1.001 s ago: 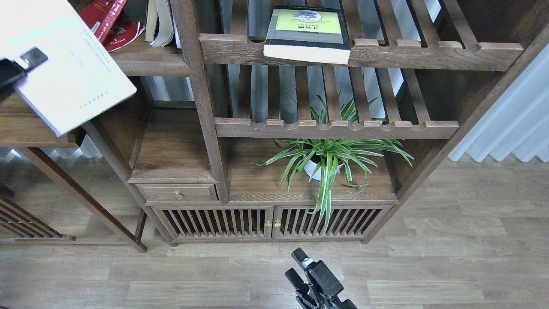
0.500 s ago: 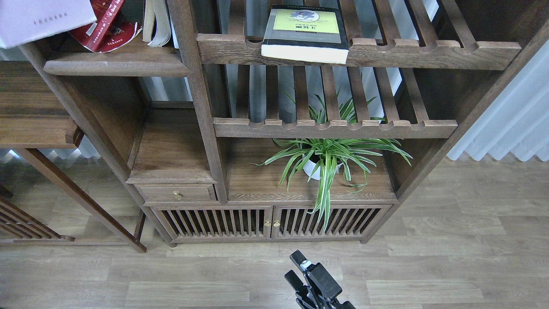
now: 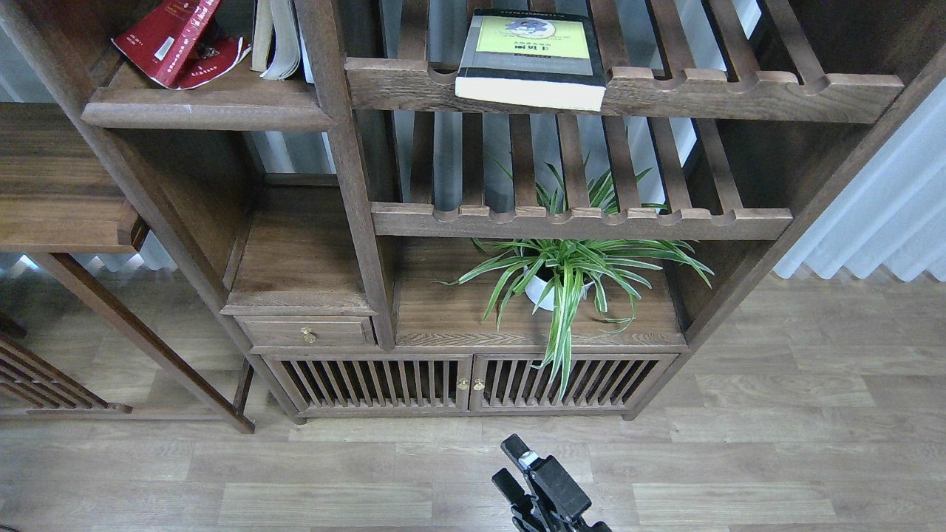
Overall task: Organize books on shelf
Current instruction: 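Place the white book beside the red book with the left gripper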
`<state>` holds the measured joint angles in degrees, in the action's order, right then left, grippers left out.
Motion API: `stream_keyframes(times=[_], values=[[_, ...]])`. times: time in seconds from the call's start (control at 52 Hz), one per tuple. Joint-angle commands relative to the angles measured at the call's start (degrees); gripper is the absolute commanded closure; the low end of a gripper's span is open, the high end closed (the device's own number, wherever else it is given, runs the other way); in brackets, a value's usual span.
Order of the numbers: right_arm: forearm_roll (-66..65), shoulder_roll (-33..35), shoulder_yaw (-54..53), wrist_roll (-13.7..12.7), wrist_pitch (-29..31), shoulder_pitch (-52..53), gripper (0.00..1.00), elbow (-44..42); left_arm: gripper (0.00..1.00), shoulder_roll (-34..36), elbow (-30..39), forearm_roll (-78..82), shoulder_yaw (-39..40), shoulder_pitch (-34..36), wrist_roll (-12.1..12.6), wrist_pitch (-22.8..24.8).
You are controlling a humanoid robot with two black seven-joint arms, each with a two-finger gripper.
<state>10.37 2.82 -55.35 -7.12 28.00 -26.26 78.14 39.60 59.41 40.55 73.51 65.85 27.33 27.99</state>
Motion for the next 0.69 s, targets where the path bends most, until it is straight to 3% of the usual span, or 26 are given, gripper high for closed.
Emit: stream_keyframes(times=[0.0, 0.404, 0.52, 0.577, 0.674], values=[[0.00, -0.01, -0.02, 0.00, 0.00, -0.02, 0.06, 0.00, 0.95, -4.79, -3.68, 2.25, -0.21, 1.21, -0.09, 0.01], [0.00, 0.17, -0.20, 0.09, 0.00, -0.20, 0.05, 0.00, 0.93, -11.73, -17.13, 5.68, -2.76, 9.38, -0.53, 0.01], [0.09, 0.26, -0.20, 0.18, 0.00, -0.55, 0.05, 0.00, 0.86, -13.23, -21.17, 5.68, -3.55, 9.56, -2.19, 0.01], [0.09, 0.43, -0.11, 0.18, 0.00, -0.90, 0.04, 0.00, 0.85, -14.20, -22.31, 5.68, -3.81, 9.65, -4.48, 0.01], [0.09, 0.43, -0.11, 0.27, 0.00, -0.99, 0.03, 0.00, 0.80, -14.63, -22.05, 5.68, -5.39, 9.74, -4.66, 0.01]])
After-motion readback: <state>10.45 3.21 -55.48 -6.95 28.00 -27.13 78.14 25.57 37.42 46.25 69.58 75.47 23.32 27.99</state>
